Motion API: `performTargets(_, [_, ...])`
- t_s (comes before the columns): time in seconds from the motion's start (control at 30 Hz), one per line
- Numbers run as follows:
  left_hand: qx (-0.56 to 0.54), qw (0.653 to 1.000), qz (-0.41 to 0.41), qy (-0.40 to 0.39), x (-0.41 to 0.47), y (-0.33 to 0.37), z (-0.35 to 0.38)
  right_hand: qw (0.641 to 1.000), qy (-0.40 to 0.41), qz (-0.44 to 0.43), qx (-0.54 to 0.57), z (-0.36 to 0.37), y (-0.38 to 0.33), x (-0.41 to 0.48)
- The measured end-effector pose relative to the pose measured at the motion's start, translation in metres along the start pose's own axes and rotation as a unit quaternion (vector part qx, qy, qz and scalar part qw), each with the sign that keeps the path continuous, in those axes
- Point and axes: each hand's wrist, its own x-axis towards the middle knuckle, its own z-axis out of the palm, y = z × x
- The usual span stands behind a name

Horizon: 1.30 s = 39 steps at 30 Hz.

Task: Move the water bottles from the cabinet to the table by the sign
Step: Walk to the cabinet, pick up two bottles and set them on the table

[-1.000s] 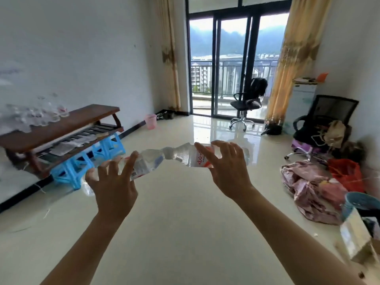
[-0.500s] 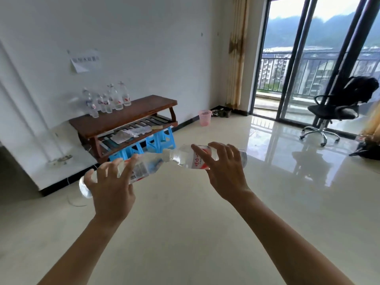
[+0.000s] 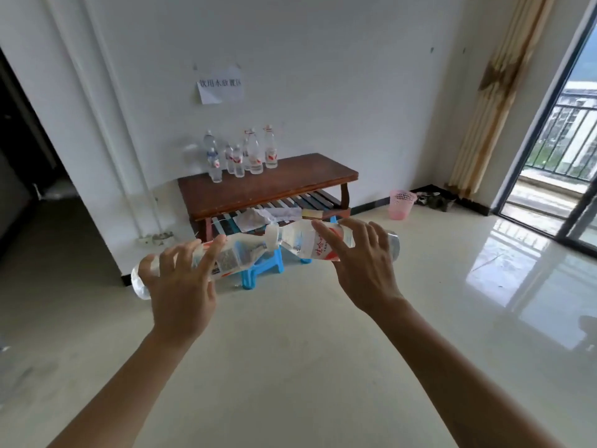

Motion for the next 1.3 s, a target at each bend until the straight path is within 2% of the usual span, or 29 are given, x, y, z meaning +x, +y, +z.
performTargets(0.23, [0.007,0.999,-0.039,-0.027,0.084,-0.070,0.149,0.999,-0.028,-0.031,0.021,0.155,0.020,0.110])
performTargets(0.37, [0.007,1.000,-0.014,-0.005,0.171,-0.096,0.228,0.999,-0.023,-0.038,0.005,0.227,0.046,0.188])
performTargets(0.6, [-0.025,0.999,-0.001,-0.044,0.268,-0.100,0.362,1.000,-0.024,-0.014,0.000,0.339,0.109,0.273])
performTargets(0.87, [-0.023,0.996,0.002,-0.082,0.395,-0.089,0.545,0.998,-0.044,0.007,0.041,0.514,0.220,0.390])
performTargets(1.03, [0.005,0.993,-0.034,-0.112,0.458,-0.109,0.616,0.997,-0.052,-0.016,0.063,0.597,0.265,0.476])
performTargets(1.17, [0.034,0.990,-0.064,-0.120,0.476,-0.136,0.658,0.995,-0.047,-0.028,0.086,0.654,0.268,0.521])
performTargets(1.3, [0.040,0.989,-0.087,-0.116,0.503,-0.169,0.719,0.990,-0.077,-0.060,0.105,0.734,0.265,0.565])
